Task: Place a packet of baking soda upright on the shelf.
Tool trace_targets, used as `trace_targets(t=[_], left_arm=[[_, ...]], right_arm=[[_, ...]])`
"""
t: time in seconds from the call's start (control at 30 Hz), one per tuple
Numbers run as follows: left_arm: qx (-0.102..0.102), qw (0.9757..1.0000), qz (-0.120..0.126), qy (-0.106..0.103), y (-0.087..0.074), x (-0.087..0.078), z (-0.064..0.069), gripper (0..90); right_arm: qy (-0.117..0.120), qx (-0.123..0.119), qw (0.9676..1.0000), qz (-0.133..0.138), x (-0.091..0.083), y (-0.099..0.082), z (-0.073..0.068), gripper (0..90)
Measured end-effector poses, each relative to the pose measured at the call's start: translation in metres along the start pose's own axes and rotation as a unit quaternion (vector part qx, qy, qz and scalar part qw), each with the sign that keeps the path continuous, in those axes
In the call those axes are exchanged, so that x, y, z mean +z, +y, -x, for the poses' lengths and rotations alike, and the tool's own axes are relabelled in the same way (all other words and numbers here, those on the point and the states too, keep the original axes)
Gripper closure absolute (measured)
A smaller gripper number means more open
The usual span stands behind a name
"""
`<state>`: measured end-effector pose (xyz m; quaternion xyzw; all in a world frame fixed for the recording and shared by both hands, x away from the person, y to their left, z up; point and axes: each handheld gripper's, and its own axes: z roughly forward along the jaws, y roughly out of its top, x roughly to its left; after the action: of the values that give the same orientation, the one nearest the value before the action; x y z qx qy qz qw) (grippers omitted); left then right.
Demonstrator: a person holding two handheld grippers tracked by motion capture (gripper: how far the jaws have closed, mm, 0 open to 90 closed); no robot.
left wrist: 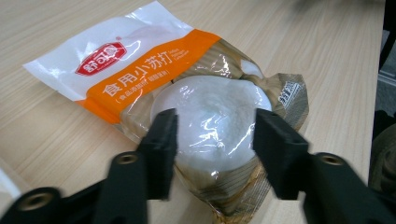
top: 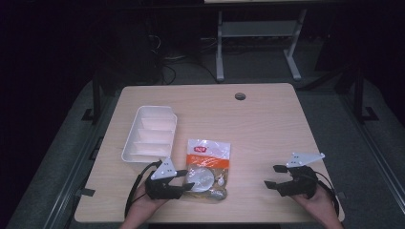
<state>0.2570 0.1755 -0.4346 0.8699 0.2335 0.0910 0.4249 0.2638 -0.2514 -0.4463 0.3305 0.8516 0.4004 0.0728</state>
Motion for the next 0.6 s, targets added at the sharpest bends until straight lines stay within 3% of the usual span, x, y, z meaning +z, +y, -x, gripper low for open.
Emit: trace_targets(t=[0.37,0.6], left_arm=[[0.009,0.9994,-0.032,-0.009,0.008,0.015,-0.005,74.1],[0.016,0.9982,-0.055,-0.014,0.008,0.023,-0.002,79.1]], right_arm=[[-0.003,-0.001,1.0,-0.003,0.004,0.001,0.001,27.8],[-0.001,0.002,1.0,-0.003,0.006,0.002,0.0,27.7]])
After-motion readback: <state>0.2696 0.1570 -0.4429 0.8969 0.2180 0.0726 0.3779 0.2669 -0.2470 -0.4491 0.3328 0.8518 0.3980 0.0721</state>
